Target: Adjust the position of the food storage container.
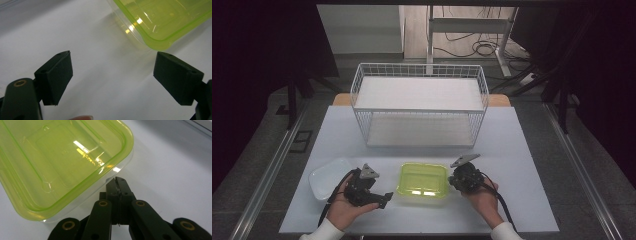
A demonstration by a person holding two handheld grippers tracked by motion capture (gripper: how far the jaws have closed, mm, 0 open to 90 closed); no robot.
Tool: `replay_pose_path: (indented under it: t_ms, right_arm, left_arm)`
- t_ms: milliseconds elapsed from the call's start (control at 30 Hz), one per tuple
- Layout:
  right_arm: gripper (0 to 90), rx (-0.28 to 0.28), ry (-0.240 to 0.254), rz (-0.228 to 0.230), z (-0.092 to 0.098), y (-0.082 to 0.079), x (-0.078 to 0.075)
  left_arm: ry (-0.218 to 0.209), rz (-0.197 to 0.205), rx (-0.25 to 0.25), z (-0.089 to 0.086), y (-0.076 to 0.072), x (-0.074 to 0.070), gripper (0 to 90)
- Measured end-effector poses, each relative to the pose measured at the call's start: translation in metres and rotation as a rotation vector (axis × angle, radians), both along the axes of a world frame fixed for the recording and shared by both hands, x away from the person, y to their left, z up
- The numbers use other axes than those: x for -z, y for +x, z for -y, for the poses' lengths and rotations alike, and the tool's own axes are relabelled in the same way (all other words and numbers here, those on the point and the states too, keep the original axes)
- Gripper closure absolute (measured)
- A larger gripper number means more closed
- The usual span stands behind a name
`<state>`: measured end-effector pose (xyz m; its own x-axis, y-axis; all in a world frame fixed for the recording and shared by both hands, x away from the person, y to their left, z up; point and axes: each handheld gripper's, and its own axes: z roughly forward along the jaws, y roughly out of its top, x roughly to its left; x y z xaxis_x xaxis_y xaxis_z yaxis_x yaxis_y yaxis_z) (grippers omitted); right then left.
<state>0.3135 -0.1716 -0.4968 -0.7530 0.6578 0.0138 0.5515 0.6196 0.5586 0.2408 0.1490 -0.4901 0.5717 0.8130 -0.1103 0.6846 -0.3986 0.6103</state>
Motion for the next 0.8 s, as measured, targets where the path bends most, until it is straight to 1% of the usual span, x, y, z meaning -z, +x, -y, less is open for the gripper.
replay_pose_path:
  t_ms: [167,300,467,533,567,600,633,667,700,733,767,800]
  right_arm:
    - [89.0,-0.006,0.000,0.002,-0.005,0.001,0.001]
    - [89.0,0.001,0.008,0.004,-0.003,0.001,-0.001]
    - [88.9,0.036,0.063,0.013,0.008,0.001,-0.009]
    - [88.6,0.057,0.096,0.017,0.014,0.000,-0.014]
    - [86.8,0.067,0.114,0.020,0.017,-0.001,-0.017]
    - [83.8,0.077,0.131,0.021,0.020,-0.002,-0.019]
    - [78.2,0.089,0.146,0.019,0.023,-0.003,-0.021]
    - [68.8,0.099,0.151,0.022,0.025,-0.005,-0.023]
    - [55.0,0.117,0.159,0.033,0.028,-0.007,-0.024]
    - [48.7,0.128,0.171,0.038,0.030,-0.009,-0.025]
    - [44.2,0.135,0.197,0.033,0.034,-0.011,-0.026]
    - [37.3,0.138,0.231,0.036,0.037,-0.012,-0.027]
  left_arm:
    - [0.000,0.000,-0.001,-0.001,0.000,0.000,15.7]
    - [-0.008,0.003,-0.008,-0.002,0.000,-0.001,15.5]
    - [-0.039,0.010,-0.030,-0.003,0.000,-0.004,15.2]
    - [-0.057,0.012,-0.038,-0.004,0.000,-0.007,15.2]
    - [-0.068,0.012,-0.042,-0.003,0.000,-0.008,15.2]
    - [-0.076,0.013,-0.046,-0.004,0.000,-0.010,15.2]
    - [-0.085,0.012,-0.053,-0.004,0.000,-0.012,15.1]
    - [-0.102,0.012,-0.065,-0.004,0.001,-0.014,14.8]
    - [-0.115,0.008,-0.066,-0.005,0.001,-0.015,14.7]
    - [-0.132,0.003,-0.066,-0.006,0.002,-0.016,14.7]
    - [-0.148,-0.002,-0.067,-0.007,0.003,-0.017,14.8]
    - [-0.159,-0.003,-0.068,-0.007,0.003,-0.017,15.2]
